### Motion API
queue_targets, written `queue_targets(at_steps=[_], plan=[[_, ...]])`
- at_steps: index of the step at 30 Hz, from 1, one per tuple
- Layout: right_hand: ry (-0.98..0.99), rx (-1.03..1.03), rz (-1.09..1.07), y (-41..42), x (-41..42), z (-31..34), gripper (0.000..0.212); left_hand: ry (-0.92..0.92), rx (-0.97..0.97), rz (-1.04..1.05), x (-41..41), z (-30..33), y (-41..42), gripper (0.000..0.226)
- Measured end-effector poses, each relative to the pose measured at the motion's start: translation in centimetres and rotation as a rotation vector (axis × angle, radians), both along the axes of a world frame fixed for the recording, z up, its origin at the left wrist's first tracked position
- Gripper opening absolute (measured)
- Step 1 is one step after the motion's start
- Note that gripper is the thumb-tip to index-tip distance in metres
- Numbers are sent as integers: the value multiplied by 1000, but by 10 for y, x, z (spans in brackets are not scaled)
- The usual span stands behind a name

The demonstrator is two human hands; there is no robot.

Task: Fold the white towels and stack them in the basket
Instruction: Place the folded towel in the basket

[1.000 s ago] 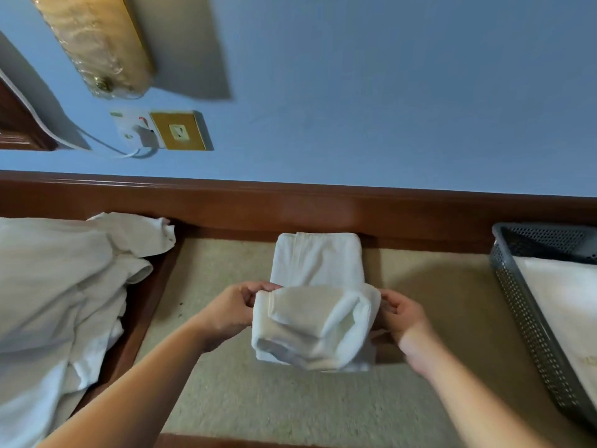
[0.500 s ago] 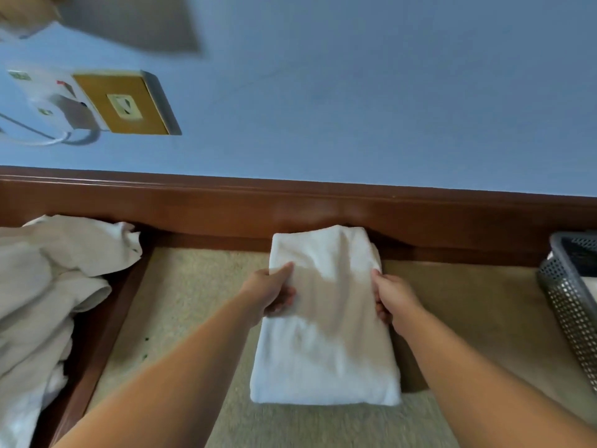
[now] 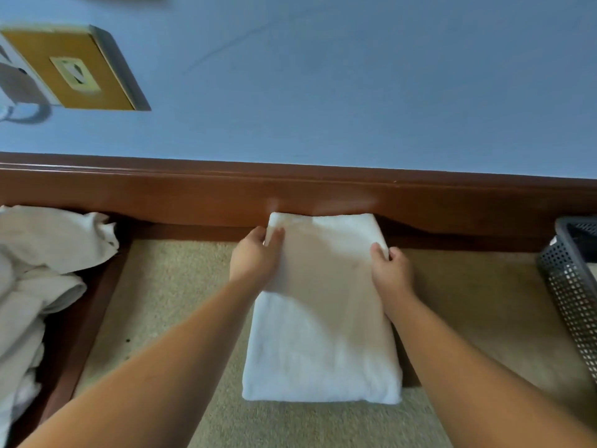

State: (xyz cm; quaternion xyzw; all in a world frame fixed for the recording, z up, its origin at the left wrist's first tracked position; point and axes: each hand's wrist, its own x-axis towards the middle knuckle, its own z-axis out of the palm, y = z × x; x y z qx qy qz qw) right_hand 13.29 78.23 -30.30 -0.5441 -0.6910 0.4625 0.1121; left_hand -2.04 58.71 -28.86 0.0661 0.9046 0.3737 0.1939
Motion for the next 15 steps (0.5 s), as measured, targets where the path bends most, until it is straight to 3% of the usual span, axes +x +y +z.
queue_targets(at_steps=[3,5,7,9,10,12,15], plan=[[-156,48,50,-4,5,-7,50,-64,-98,11,5,-12,3,44],[-249,275,59,-8,-1,0,44,-10,-221,91,11,-13,5,46],[-172,588,144,-19,-12,13,42,343,-243,98,23,-6,15,46],[-164,735,452,-34,-22,15,54,642,-185,-185,42,-7,27,51],[-229,724,598,-38,-23,8,60,634,-193,-356,50,-12,30,56],[-383,660,756,-37,-21,-15,66,429,-301,-537,55,-31,29,64],[-422,687,756,-27,-21,-38,71,373,-352,-511,48,-56,27,66]])
